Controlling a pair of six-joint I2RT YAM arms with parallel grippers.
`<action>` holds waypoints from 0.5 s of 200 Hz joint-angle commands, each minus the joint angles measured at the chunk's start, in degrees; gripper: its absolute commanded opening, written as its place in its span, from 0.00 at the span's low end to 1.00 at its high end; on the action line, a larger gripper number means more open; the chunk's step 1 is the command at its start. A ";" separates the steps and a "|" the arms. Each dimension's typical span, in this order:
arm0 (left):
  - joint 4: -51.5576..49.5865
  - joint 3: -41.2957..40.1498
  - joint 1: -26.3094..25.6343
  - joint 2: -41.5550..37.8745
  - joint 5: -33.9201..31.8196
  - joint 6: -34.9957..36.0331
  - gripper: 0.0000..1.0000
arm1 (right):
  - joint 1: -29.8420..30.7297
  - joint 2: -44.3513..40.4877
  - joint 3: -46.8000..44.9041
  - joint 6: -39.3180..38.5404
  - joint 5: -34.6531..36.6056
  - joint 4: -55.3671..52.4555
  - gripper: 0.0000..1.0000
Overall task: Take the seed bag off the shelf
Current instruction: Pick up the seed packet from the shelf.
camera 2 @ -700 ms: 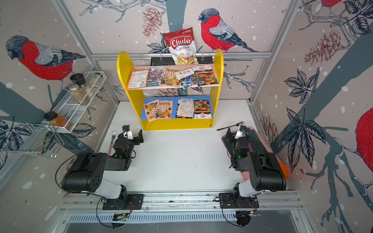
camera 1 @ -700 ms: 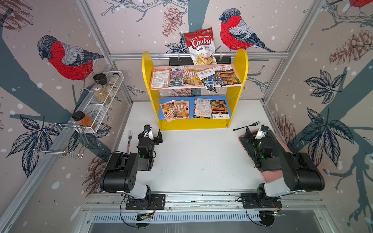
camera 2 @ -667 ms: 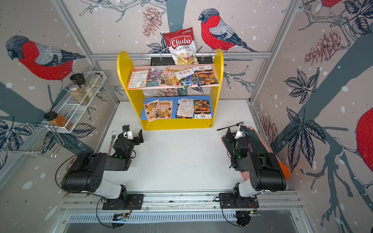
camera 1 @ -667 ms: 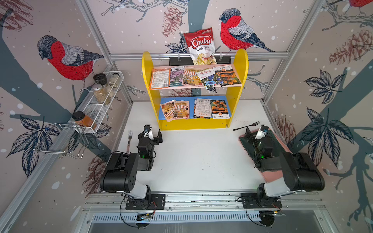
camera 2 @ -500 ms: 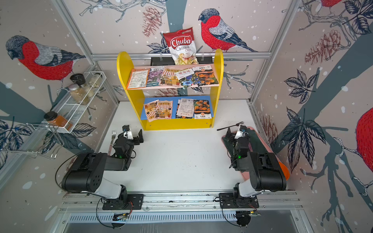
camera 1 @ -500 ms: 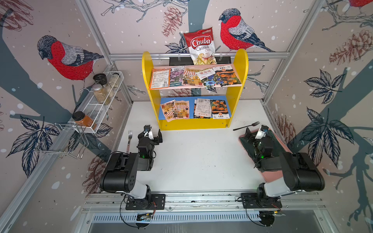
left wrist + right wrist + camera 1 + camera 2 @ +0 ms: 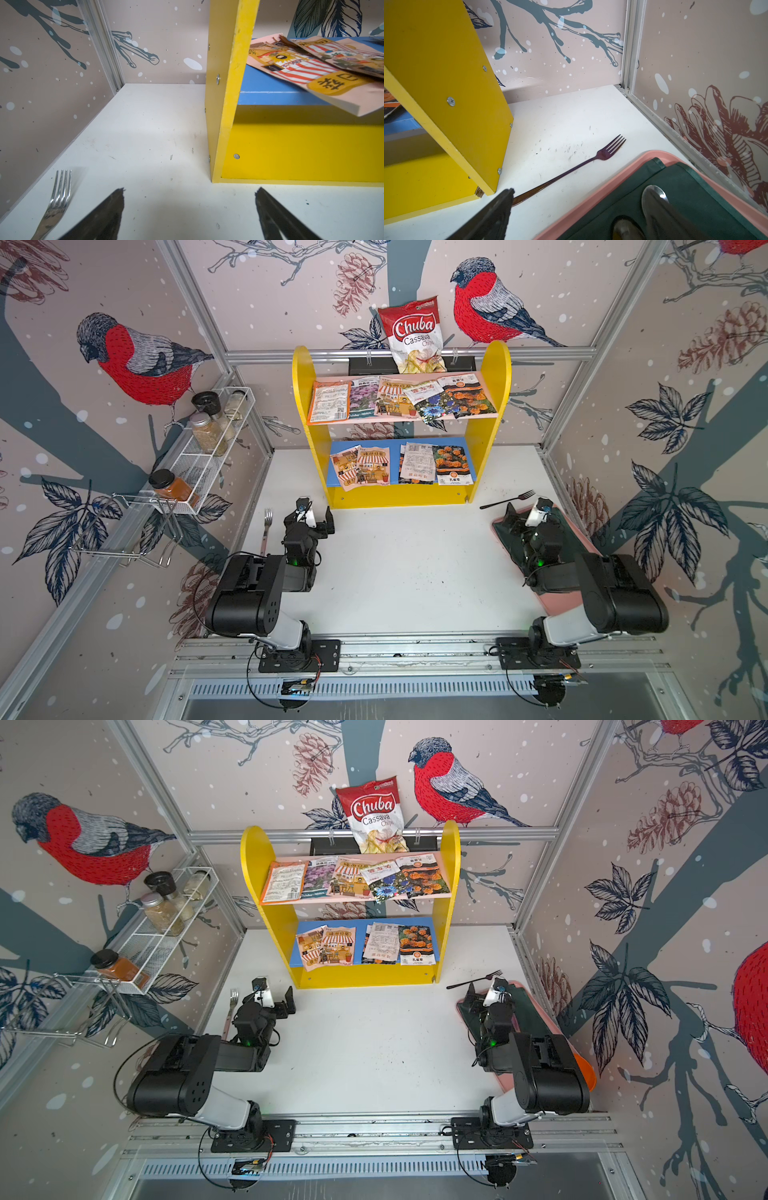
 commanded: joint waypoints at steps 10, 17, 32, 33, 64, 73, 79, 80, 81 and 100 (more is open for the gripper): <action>1.96 0.08 0.26 -0.10 0.31 0.10 0.98 | -0.03 -0.19 0.01 -0.34 -0.37 1.14 0.99; 2.04 0.05 0.20 -0.19 0.22 0.14 0.98 | 0.09 -0.17 -0.07 -0.43 -0.04 1.23 0.99; -1.31 1.61 0.15 -1.57 -1.61 -0.37 0.97 | 0.98 -0.69 0.38 -1.06 1.96 0.94 1.00; -1.78 1.85 0.17 -1.80 -1.71 -0.40 0.97 | 1.07 -0.78 0.46 -1.23 2.02 0.75 1.00; -20.00 9.14 -0.21 -6.75 -3.85 -3.02 0.97 | 5.79 -4.87 3.16 -4.88 7.76 -7.74 1.00; -20.49 8.59 -1.63 -8.23 -5.56 -2.94 0.97 | 7.64 -6.38 3.62 -6.23 10.54 -9.09 1.00; -20.79 8.28 -2.71 -9.32 -7.17 -2.89 0.97 | 9.03 -7.18 4.22 -7.05 12.48 -10.30 1.00; -20.88 8.22 -2.98 -9.46 -7.48 -2.93 0.98 | 9.23 -7.37 4.36 -7.17 12.82 -10.62 1.00; -20.98 8.19 -3.20 -9.70 -7.68 -2.91 0.98 | 9.45 -7.50 4.52 -7.27 13.16 -10.91 1.00; -26.28 9.52 -6.94 -13.50 -11.05 -3.62 0.98 | 12.52 -10.42 7.68 -7.05 18.50 -18.08 1.00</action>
